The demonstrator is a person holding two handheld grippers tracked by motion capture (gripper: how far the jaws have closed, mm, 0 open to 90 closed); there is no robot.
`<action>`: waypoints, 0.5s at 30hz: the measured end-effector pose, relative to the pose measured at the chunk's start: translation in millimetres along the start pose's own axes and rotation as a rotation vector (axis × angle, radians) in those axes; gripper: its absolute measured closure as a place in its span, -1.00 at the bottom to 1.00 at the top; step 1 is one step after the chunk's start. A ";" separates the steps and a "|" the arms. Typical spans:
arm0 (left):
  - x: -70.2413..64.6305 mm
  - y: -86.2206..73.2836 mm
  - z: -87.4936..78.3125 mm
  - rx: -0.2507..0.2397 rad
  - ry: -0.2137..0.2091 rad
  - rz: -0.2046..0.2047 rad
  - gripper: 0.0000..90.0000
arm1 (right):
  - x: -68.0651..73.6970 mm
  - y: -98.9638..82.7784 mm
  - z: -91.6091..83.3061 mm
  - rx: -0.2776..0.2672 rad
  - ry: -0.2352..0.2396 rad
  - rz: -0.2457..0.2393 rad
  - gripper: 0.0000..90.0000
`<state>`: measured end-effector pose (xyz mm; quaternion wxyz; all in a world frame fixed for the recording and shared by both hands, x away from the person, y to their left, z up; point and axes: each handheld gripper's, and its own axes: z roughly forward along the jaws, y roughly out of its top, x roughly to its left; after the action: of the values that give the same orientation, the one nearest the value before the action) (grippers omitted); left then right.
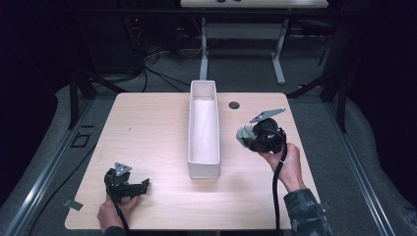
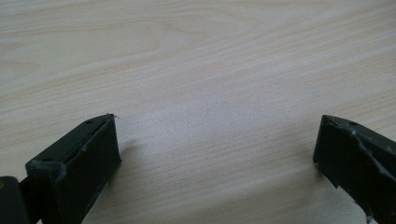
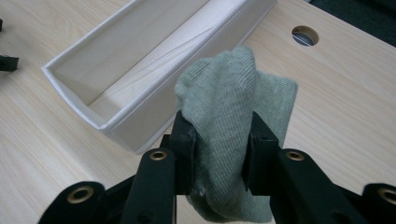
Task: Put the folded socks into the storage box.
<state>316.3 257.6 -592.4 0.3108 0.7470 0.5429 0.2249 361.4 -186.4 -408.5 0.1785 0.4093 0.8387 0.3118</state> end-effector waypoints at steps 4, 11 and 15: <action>0.0 0.0 0.0 0.000 0.000 0.000 -1.00 | 1.6 5.1 -0.1 -0.005 0.017 -0.008 0.54; 0.0 0.1 0.1 -0.001 -0.001 0.001 -1.00 | 7.7 15.6 0.1 -0.012 0.014 -0.028 0.54; 0.0 0.1 0.0 0.000 -0.001 0.004 -0.99 | 10.6 19.4 0.4 -0.014 0.015 -0.035 0.54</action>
<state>316.3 257.6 -592.3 0.3104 0.7483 0.5413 0.2253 366.4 -168.7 -396.3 0.1806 0.3908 0.8450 0.3173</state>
